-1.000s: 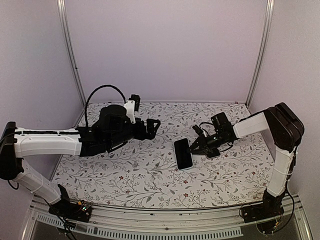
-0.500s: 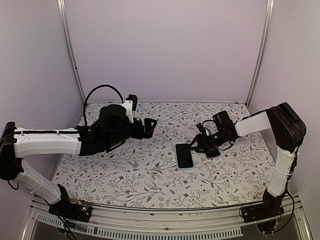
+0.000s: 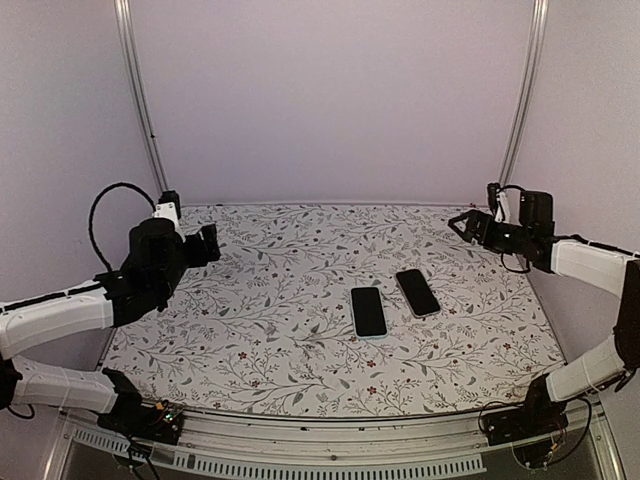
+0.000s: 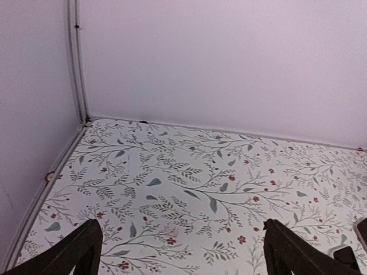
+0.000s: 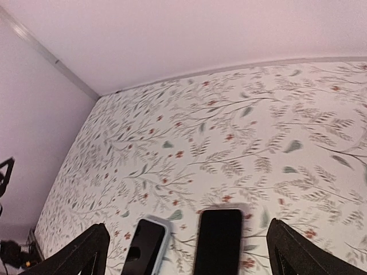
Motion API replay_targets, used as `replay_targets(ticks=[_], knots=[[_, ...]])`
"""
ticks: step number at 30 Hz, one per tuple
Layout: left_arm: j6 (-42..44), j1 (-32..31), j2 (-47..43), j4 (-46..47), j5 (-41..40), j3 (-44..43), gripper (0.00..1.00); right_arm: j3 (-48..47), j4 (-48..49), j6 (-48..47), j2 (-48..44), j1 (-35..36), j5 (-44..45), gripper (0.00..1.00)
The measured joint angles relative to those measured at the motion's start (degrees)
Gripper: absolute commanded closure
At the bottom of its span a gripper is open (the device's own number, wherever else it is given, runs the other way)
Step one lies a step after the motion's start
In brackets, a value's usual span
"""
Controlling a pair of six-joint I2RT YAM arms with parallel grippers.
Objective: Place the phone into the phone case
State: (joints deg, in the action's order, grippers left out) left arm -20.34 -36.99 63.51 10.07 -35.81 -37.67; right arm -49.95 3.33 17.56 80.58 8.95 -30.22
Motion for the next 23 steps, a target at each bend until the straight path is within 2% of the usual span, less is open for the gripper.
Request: replay_targets(ticks=[3, 4, 10, 14, 17, 23], knots=[[3.1, 3.8, -5.2, 2.8, -3.7, 6.0, 0.01, 7.3, 2.7, 3.0, -4.9, -8.8, 4.7, 0.01], [4.0, 4.9, -6.5, 3.7, -4.7, 7.5, 0.01, 9.7, 2.8, 3.7, -6.7, -9.6, 7.1, 0.01], [5.8, 13.4, -9.5, 8.3, -9.8, 11.2, 0.01, 20.7, 3.4, 5.6, -21.1, -8.6, 19.8, 0.01], [6.7, 15.6, -9.5, 13.3, -12.0, 14.9, 0.01, 25.6, 6.1, 6.9, -28.3, -8.6, 27.2, 0.01], [6.8, 17.0, -9.0, 16.1, -13.1, 18.3, 0.01, 29.9, 7.5, 8.5, -30.9, -8.6, 33.3, 0.01], [6.8, 17.6, -8.0, 17.7, -13.3, 19.8, 0.01, 33.7, 7.9, 10.1, -31.4, -8.6, 38.1, 0.01]])
